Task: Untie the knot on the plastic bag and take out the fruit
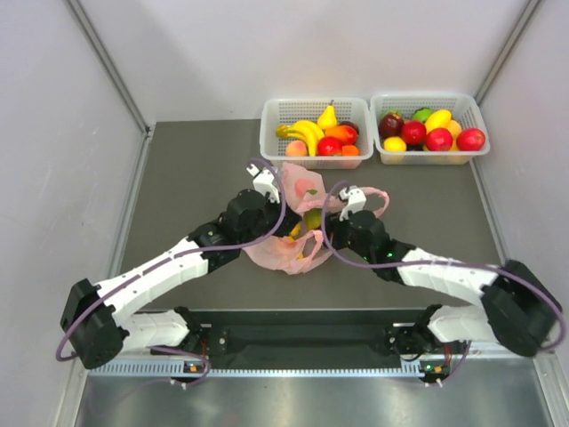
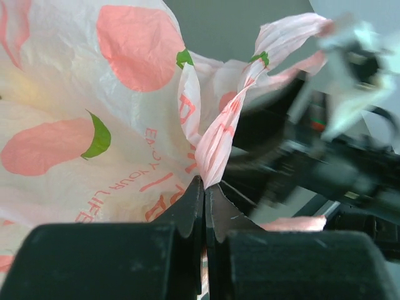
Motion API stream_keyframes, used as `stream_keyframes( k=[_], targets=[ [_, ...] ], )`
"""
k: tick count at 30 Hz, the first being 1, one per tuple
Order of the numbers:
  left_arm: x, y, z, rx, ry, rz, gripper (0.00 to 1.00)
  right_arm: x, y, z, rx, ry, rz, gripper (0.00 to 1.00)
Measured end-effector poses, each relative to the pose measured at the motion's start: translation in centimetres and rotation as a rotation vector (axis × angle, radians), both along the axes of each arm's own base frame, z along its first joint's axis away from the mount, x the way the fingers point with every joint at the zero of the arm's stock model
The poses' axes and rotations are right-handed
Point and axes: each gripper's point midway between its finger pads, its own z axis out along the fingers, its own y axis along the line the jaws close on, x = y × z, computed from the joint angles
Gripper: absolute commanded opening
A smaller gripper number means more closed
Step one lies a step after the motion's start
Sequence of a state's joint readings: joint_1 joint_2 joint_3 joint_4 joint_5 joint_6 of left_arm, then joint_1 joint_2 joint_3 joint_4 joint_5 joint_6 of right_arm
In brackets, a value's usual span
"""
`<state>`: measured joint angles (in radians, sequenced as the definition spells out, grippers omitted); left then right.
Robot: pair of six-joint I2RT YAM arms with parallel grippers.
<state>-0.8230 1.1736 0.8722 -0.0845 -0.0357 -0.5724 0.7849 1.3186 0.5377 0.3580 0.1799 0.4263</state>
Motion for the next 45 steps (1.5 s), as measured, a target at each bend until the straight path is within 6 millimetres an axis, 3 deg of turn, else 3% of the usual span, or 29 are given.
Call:
stream_keyframes(
  k=[4, 9, 14, 18, 22, 26, 31, 34, 37, 42, 45],
  targets=[
    [0.9, 0.9, 0.2, -0.003, -0.009, 0.038, 0.0, -3.3, -1.2, 2.6, 0.014, 0.031, 0.079, 0.0],
    [2.0, 2.4, -0.3, 0.006, -0.001, 0.089, 0.0, -9.0, -3.7, 5.3, 0.07, 0.052, 0.196, 0.0],
    [2.6, 3.3, -1.0, 0.011, 0.012, 0.11, 0.0, -13.7, -5.5, 11.0, 0.206, -0.051, 0.313, 0.0],
    [2.6, 3.0, -2.1, 0.008, 0.032, 0.09, 0.0, -13.8, -6.5, 16.1, 0.242, -0.154, 0.298, 0.0],
    [2.0, 2.6, -4.3, 0.027, 0.08, 0.058, 0.0, -10.8, -6.7, 20.0, 0.204, -0.221, 0.192, 0.0],
    [1.5, 2.2, -5.7, 0.041, 0.119, 0.028, 0.0, -6.6, -5.7, 21.9, 0.136, -0.262, 0.095, 0.0],
    [1.0, 1.4, -6.3, 0.026, 0.151, -0.012, 0.0, 2.2, -5.8, 23.1, 0.037, -0.265, -0.09, 0.0],
    [0.9, 1.0, -6.2, 0.01, 0.158, -0.027, 0.0, 8.5, -6.8, 21.5, -0.005, -0.223, -0.185, 0.0],
    [0.8, 0.9, -6.1, 0.003, 0.156, -0.036, 0.0, 13.3, -7.2, 19.2, -0.041, -0.174, -0.224, 0.0],
    [0.6, 0.8, -6.1, 0.0, 0.161, -0.048, 0.0, 19.7, -6.2, 15.1, -0.07, -0.099, -0.209, 0.0],
    [0.5, 0.7, -6.1, -0.002, 0.163, -0.054, 0.0, 23.5, -5.3, 13.9, -0.064, -0.088, -0.193, 0.0]
  ],
)
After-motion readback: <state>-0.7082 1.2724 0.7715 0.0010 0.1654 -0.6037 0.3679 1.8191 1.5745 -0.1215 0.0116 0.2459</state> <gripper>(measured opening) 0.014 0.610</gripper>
